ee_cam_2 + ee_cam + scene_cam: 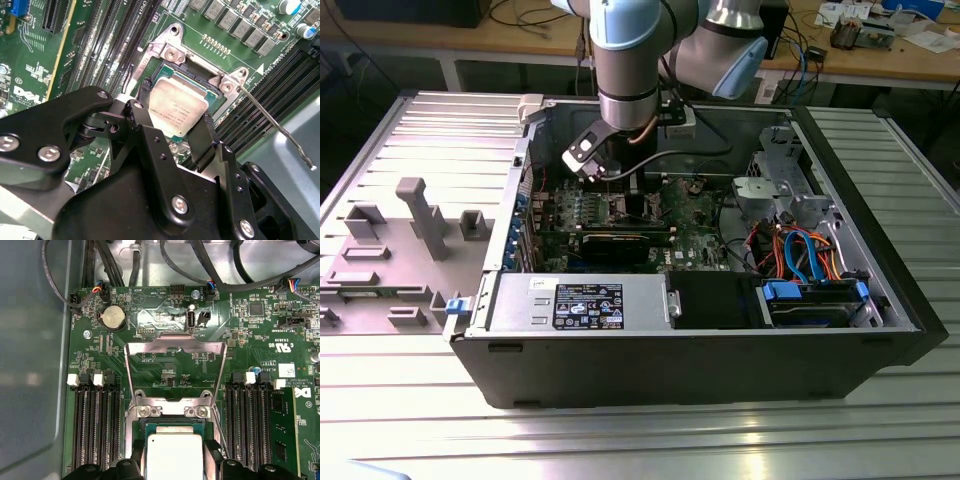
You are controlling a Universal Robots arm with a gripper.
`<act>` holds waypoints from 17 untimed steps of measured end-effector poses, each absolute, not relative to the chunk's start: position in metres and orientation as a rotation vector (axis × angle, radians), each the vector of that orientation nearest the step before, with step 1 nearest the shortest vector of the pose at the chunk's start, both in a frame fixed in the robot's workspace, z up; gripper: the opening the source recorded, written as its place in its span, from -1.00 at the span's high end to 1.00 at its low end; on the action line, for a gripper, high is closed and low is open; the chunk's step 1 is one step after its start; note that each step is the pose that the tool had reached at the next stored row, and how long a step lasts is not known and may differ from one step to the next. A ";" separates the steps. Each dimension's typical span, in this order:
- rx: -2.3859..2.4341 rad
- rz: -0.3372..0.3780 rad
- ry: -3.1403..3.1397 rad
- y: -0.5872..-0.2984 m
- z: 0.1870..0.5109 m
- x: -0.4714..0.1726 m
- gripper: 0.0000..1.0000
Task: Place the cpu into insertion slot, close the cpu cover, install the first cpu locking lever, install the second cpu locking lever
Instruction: 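Place the cpu into insertion slot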
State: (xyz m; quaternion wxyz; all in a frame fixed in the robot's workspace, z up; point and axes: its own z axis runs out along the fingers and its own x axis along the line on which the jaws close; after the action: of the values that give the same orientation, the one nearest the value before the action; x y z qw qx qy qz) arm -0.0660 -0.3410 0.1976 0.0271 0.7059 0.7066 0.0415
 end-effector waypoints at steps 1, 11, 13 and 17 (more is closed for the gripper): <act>2.181 0.128 2.181 -0.341 0.197 -0.066 -0.09; 2.182 0.128 2.180 -0.341 0.197 -0.066 -0.36; 2.182 0.129 2.180 -0.341 0.197 -0.066 -0.36; 2.182 0.128 2.180 -0.341 0.197 -0.066 -0.36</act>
State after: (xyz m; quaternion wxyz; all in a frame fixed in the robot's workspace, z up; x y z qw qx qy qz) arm -0.0659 -0.3409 0.1969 0.0271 0.7065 0.7060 0.0416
